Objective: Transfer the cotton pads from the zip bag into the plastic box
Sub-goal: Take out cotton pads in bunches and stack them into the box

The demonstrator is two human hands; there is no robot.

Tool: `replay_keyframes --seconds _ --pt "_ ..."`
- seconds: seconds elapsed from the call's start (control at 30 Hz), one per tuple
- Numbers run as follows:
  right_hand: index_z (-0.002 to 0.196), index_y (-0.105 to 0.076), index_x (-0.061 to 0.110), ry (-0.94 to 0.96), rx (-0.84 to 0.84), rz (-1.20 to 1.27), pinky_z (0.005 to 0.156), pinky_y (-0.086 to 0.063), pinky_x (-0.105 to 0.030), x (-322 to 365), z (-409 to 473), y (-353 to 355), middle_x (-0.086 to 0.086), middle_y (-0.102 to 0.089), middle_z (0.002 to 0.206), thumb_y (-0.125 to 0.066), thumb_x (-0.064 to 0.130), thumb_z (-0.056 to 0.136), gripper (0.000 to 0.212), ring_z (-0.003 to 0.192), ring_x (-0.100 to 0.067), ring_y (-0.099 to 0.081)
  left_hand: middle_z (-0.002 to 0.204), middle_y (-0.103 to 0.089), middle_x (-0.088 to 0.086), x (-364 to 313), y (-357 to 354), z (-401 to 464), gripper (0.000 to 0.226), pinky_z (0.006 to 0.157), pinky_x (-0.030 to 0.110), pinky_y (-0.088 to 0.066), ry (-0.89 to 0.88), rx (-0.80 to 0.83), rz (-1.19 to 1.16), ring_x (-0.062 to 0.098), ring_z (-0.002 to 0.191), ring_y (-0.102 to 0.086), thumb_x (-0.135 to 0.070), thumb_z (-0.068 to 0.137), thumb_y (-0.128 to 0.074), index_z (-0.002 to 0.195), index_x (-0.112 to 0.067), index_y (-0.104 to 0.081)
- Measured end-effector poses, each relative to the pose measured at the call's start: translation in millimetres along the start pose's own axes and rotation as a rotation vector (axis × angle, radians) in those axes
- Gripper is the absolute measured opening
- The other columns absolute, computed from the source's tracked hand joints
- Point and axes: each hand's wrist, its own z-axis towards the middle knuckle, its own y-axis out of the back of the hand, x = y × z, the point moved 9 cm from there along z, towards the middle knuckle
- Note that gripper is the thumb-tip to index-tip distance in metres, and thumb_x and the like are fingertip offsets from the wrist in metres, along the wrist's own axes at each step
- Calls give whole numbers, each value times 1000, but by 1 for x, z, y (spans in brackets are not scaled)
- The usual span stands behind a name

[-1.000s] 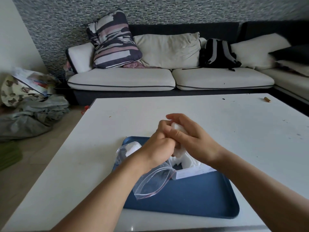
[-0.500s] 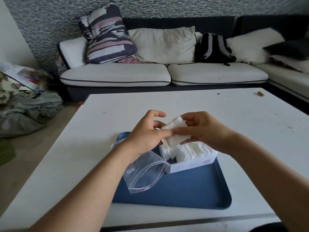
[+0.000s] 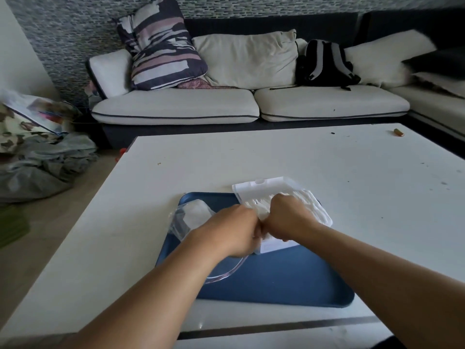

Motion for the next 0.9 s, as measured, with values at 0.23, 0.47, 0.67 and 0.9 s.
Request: replay_keyframes --seconds 0.23,0.47,0.67,0.9 --pt "83 -54 20 37 -109 -375 67 -43 -27 2 6 3 2 -67 90 -73 29 80 21 91 -19 -68 90 -68 -4 -7 -7 2 21 69 32 -47 1 44 76 25 87 -64 -31 92 -55 76 -25 -67" --pt "76 -54 18 59 -103 -365 63 -41 -26 -6 12 4 3 -69 88 -80 38 71 34 87 -19 -66 111 -72 -4 -7 -10 0 19 85 35 -53 -48 55 37 22 103 -64 -30 93 -60 106 -27 -75" --pt "75 -79 16 237 -62 145 47 -52 -24 7 1 47 11 -73 67 -67 17 82 14 49 -6 -59 123 -69 -5 -1 -16 3 28 89 34 -52 -80 121 11 19 109 -62 -32 94 -60 120 -28 -69" --pt "105 -60 2 73 550 -68 45 -40 -19 12 -21 -36 -16 -61 87 -39 11 90 27 35 -15 -55 97 -75 -3 6 -18 5 18 80 40 -59 -28 112 -14 22 89 -70 -37 82 -68 95 -29 -77"
